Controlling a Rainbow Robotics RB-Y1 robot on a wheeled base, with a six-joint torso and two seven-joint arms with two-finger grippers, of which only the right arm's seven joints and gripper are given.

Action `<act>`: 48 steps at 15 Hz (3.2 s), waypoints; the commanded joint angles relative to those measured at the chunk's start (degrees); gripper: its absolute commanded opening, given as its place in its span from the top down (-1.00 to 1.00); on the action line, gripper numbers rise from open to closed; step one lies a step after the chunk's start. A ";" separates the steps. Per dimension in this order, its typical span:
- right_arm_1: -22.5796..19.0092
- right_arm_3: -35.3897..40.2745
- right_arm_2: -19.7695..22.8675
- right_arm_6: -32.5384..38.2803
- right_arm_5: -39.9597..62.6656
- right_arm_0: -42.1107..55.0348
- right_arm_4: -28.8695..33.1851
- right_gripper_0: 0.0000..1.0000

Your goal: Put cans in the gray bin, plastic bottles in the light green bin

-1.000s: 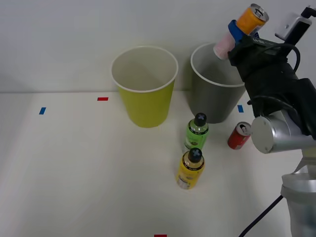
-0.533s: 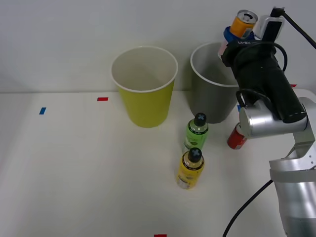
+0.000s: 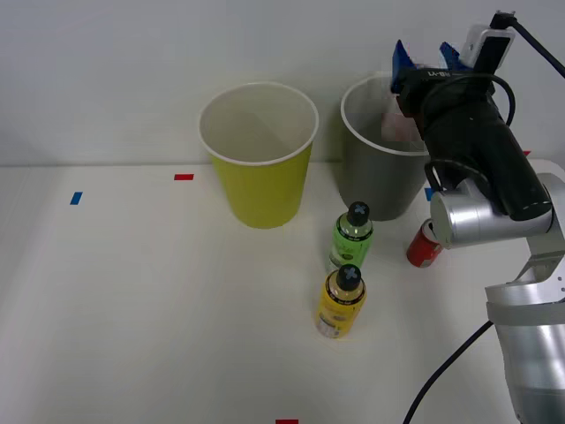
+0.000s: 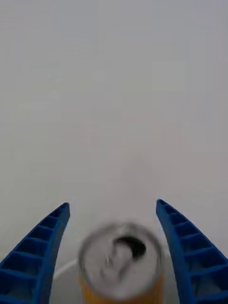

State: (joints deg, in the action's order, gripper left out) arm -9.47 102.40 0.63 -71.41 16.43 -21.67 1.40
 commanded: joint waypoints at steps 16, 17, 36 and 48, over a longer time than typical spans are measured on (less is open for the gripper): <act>-1.96 2.90 -0.01 2.33 -2.90 3.21 -2.63 -1.00; -2.75 4.92 -0.01 2.77 -2.90 4.88 -2.89 -1.00; -11.89 31.81 -0.27 9.01 -17.84 58.05 -1.40 -1.00; -7.76 31.29 -5.02 5.23 -25.05 78.62 1.94 -1.00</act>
State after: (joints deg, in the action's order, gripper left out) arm -17.33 134.12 -3.99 -65.46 -8.32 56.10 2.66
